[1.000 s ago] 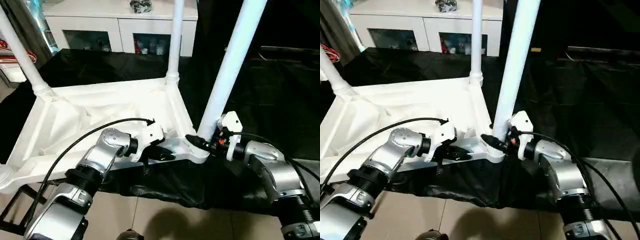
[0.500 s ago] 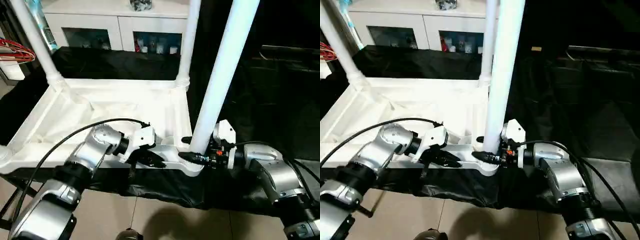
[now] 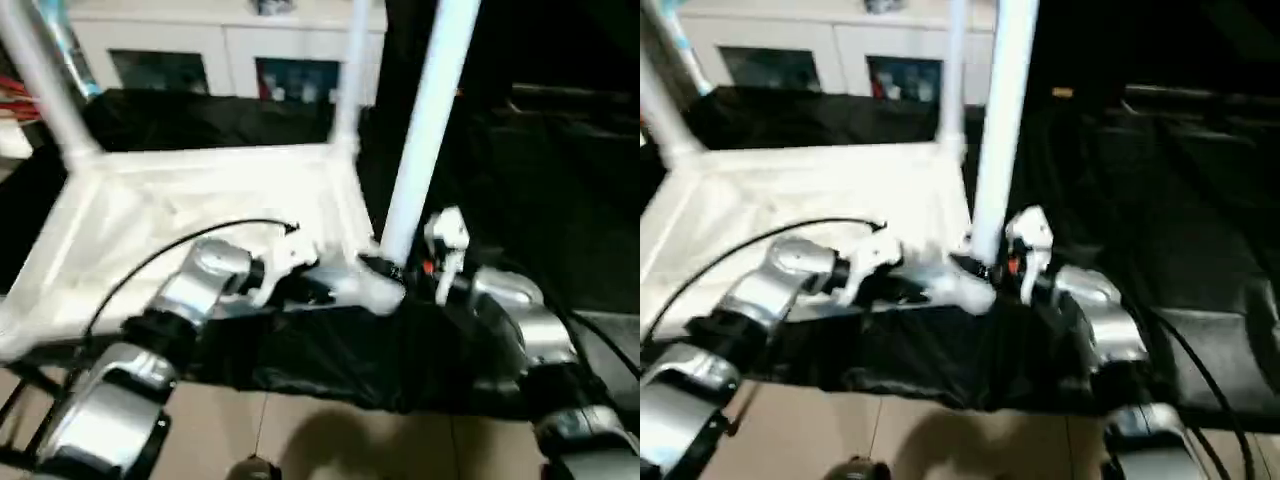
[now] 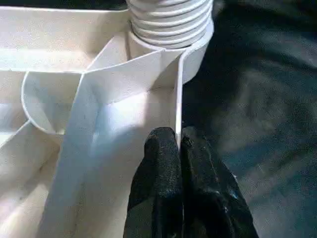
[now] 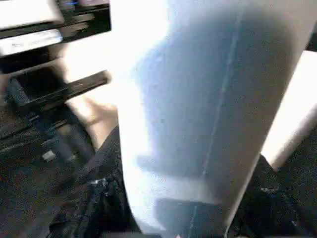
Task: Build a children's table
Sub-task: Insert table leg to table base
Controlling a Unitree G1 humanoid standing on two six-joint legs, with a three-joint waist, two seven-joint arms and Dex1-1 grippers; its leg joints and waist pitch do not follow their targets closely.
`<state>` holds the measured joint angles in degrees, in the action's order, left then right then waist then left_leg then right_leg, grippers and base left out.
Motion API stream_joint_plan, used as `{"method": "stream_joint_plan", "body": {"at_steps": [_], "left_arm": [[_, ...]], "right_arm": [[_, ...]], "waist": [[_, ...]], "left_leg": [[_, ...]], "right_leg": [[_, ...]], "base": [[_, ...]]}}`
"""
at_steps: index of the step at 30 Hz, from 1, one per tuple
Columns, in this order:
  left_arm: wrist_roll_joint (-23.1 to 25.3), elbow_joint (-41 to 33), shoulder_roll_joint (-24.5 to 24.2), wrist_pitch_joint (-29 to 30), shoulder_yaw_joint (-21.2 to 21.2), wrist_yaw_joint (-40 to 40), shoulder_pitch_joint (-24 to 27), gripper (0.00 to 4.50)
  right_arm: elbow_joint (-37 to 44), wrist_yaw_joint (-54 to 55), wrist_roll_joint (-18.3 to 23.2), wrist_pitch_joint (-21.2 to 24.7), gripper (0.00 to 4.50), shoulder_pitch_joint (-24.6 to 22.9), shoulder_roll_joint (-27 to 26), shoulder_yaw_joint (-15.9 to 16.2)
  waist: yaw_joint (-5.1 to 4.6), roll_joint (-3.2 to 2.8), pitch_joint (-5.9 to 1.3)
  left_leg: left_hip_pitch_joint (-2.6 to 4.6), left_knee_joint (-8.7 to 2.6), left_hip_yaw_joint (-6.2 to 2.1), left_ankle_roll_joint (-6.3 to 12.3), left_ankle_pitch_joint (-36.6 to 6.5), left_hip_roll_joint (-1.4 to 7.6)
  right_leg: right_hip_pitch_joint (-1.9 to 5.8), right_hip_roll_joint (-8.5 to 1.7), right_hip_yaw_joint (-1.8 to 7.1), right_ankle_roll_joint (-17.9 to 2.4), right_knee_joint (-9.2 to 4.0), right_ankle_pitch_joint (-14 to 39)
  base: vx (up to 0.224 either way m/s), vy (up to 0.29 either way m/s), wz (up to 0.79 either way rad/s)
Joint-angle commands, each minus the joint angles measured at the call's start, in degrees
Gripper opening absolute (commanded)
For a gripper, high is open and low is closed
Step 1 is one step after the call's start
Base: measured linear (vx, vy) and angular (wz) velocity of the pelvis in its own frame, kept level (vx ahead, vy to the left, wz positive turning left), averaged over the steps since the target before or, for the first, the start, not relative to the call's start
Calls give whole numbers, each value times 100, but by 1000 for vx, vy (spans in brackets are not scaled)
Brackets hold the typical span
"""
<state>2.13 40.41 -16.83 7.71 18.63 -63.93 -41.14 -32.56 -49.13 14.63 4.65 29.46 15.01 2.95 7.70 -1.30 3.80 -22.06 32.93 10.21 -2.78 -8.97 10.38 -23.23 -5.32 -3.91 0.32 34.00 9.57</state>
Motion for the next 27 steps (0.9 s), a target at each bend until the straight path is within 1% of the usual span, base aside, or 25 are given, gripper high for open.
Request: {"method": "stream_joint_plan", "body": {"at_steps": [1, 2, 3, 4, 5, 7, 9, 10, 11, 12, 13, 15, 16, 17, 18, 20, 21, 22, 23, 24, 25, 27], "left_arm": [[0, -377, 152, 249, -373, 766, -193, 0], [68, -458, 286, 380, -433, 1150, -176, 0], [87, -474, 319, 408, -446, 1247, -172, 0], [130, -518, 422, 492, -495, 1535, -152, 0], [145, -536, 467, 529, -519, 1660, -140, 0], [237, -778, 705, 812, -582, 2252, 6, 0], [266, -931, 752, 733, -490, 2273, 122, 0], [246, -993, 749, 698, -441, 2198, 180, 0], [213, -1038, 724, 633, -397, 2070, 225, 0], [198, -1081, 712, 622, -377, 2008, 257, 0], [156, -1107, 667, 550, -366, 1866, 282, 0], [54, -1165, 586, 476, -364, 1590, 317, 0], [1, -1214, 513, 395, -336, 1382, 342, 0], [1, -1214, 513, 395, -336, 1382, 342, 0], [-103, -1303, 421, 314, -292, 1053, 395, 0], [-202, -1382, 353, 293, -258, 799, 443, 0], [-307, -1449, 259, 243, -201, 485, 492, 0], [-335, -1479, 162, 162, -134, 262, 523, 0], [-331, -1477, 72, 56, -69, 78, 535, 0], [-312, -1459, 26, -2, -33, -3, 532, 0], [-296, -1418, -32, -54, -18, -92, 515, 0], [-269, -1334, -104, -128, -18, -204, 470, 0]], "right_arm": [[-602, 629, -304, 14, 194, 4, -183, 40], [-778, 866, -341, -99, 194, 90, -287, -26], [-822, 910, -347, -128, 194, 110, -315, -43], [-914, 1029, -376, -200, 194, 146, -382, -66], [-945, 1078, -392, -227, 194, 157, -407, -69], [-1051, 1287, -470, -376, 194, 169, -548, -54], [-1014, 1243, -418, -388, 194, 131, -600, -72], [-979, 1191, -395, -390, 194, 104, -604, -77], [-933, 1113, -366, -365, 194, 72, -592, -78], [-940, 1074, -359, -378, 194, 66, -590, -84], [-896, 938, -333, -377, 194, 31, -553, -72], [-846, 625, -255, -333, 194, -19, -475, -58], [-810, 375, -198, -312, 194, -55, -402, -35], [-810, 375, -198, -312, 194, -55, -402, -35], [-697, 4, -127, -276, 194, -126, -296, 33], [-611, -258, -82, -207, 194, -172, -225, 83], [-520, -516, -44, -129, 194, -219, -150, 135], [-469, -692, -51, -118, 194, -250, -89, 175], [-453, -815, -64, -111, 194, -257, -39, 199], [-464, -864, -80, -118, 194, -249, -15, 206], [-506, -884, -91, -138, 194, -211, 15, 192], [-541, -885, -91, -120, 194, -151, 63, 161]], "waist": [[-9, 30, -345], [-18, 43, -355], [-22, 38, -356], [-16, 44, -368], [-3, 25, -377], [21, 31, -395], [33, 41, -395], [28, 43, -389], [27, 43, -389], [12, 47, -385], [8, 17, -388], [17, 13, -385], [19, 23, -382], [26, 20, -387], [30, 34, -383], [40, 21, -388], [37, 39, -380], [62, 28, -390], [71, 21, -401], [73, 20, -400], [76, 16, -396], [69, 10, -389]], "left_leg": [[95, -500, -135, -102, -2045, 301], [93, -481, -113, -54, -1901, 292], [97, -473, -106, -37, -1831, 291], [84, -449, -93, 35, -1663, 279], [77, -440, -93, 74, -1559, 271], [71, -408, -69, 236, -1245, 274], [65, -402, -68, 313, -1202, 260], [47, -407, -70, 386, -1251, 260], [43, -416, -78, 387, -1268, 261], [45, -424, -83, 380, -1326, 269], [74, -431, -85, 344, -1435, 284], [84, -433, -82, 317, -1519, 282], [82, -441, -83, 291, -1546, 292], [84, -441, -84, 286, -1559, 290], [83, -442, -83, 295, -1557, 289], [85, -437, -79, 299, -1509, 299], [89, -441, -78, 318, -1512, 298], [82, -432, -75, 337, -1442, 306], [91, -423, -71, 348, -1421, 306], [89, -425, -69, 358, -1409, 309], [88, -422, -66, 352, -1420, 305], [96, -435, -67, 282, -1540, 307]], "right_leg": [[204, -417, 256, -1271, -426, 1889], [210, -413, 254, -1320, -413, 1689], [209, -413, 254, -1350, -410, 1604], [230, -403, 252, -1379, -398, 1413], [245, -400, 248, -1393, -385, 1288], [266, -373, 235, -1479, -343, 771], [281, -372, 230, -1471, -352, 751], [285, -368, 224, -1437, -361, 848], [298, -371, 218, -1405, -367, 907], [292, -374, 219, -1367, -378, 1031], [274, -371, 223, -1354, -403, 1166], [272, -366, 226, -1351, -412, 1249], [269, -362, 232, -1346, -401, 1235], [273, -359, 233, -1341, -397, 1214], [273, -362, 231, -1352, -397, 1201], [269, -364, 234, -1385, -377, 1129], [268, -357, 231, -1395, -385, 1136], [275, -359, 230, -1410, -361, 1080], [263, -352, 228, -1433, -354, 1009], [266, -355, 228, -1451, -349, 981], [261, -358, 228, -1464, -351, 997], [253, -360, 229, -1460, -360, 1164]], "base": [[0, 0, 0], [0, 0, 0], [0, 0, 0], [0, 0, 0], [0, 0, 0], [0, 0, 0], [0, 0, 0], [0, 0, 0], [0, 0, 0], [0, 0, 0], [0, 0, 0], [0, 0, 0], [0, 0, 0], [0, 0, 0], [0, 0, 0], [0, 0, 0], [0, 0, 0], [0, 0, 0], [0, 0, 0], [0, 0, 0], [0, 0, 0], [0, 0, 0]]}}
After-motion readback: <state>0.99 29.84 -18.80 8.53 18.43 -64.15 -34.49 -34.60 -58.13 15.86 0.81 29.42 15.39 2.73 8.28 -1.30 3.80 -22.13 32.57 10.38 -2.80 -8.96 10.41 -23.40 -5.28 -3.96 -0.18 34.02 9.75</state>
